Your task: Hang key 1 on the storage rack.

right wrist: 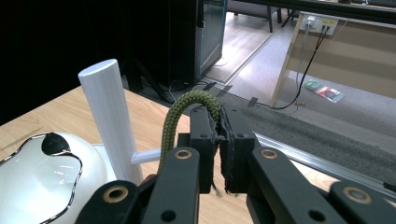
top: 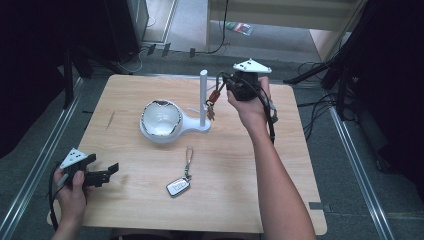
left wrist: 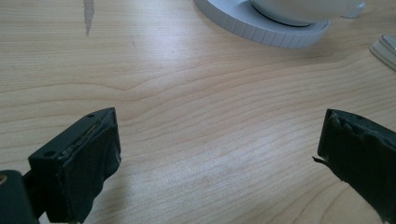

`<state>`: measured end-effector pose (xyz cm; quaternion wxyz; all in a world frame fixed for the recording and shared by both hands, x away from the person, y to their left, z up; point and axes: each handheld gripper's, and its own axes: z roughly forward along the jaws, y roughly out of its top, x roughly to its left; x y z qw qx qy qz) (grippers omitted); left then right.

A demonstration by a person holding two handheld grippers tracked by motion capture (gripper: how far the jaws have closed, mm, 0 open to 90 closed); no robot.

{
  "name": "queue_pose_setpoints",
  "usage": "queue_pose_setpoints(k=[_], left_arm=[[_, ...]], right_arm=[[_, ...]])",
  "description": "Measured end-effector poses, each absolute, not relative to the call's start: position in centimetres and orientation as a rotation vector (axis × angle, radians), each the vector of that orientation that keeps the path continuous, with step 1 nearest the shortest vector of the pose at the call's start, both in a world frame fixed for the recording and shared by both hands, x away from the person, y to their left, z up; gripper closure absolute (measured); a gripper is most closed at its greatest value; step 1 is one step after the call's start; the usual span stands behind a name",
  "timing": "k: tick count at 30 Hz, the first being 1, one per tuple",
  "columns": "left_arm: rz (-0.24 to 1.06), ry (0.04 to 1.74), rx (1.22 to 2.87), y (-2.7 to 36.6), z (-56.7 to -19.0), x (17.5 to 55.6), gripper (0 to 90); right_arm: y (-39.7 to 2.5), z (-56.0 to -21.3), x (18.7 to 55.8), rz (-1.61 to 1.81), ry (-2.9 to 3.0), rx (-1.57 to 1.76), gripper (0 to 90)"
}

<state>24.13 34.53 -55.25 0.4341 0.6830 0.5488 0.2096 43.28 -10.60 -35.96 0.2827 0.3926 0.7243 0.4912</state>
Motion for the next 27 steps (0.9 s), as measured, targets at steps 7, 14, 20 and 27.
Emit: queue_pose_setpoints(k=[7,14,20,27], left_arm=[[0.52,1.366,1.7,34.5,-55.2,24.1,0.0],[0.521,1.366,1.696,34.6,-55.3,24.1,0.0],[0.522,1.365,1.696,34.5,-55.3,24.1,0.0],[0.521,1.364,1.698,34.5,-55.3,24.1,0.0]], right_arm=[[-10.1,-36.0,43.9,1.311,1.949,1.063,85.3],[-9.6,-36.4,44.5,1.31,1.969,1.078,84.7],[-9.0,-36.5,44.6,1.326,1.982,1.091,80.8],[-8.7,-36.5,44.6,1.326,1.97,1.1,66.4]])
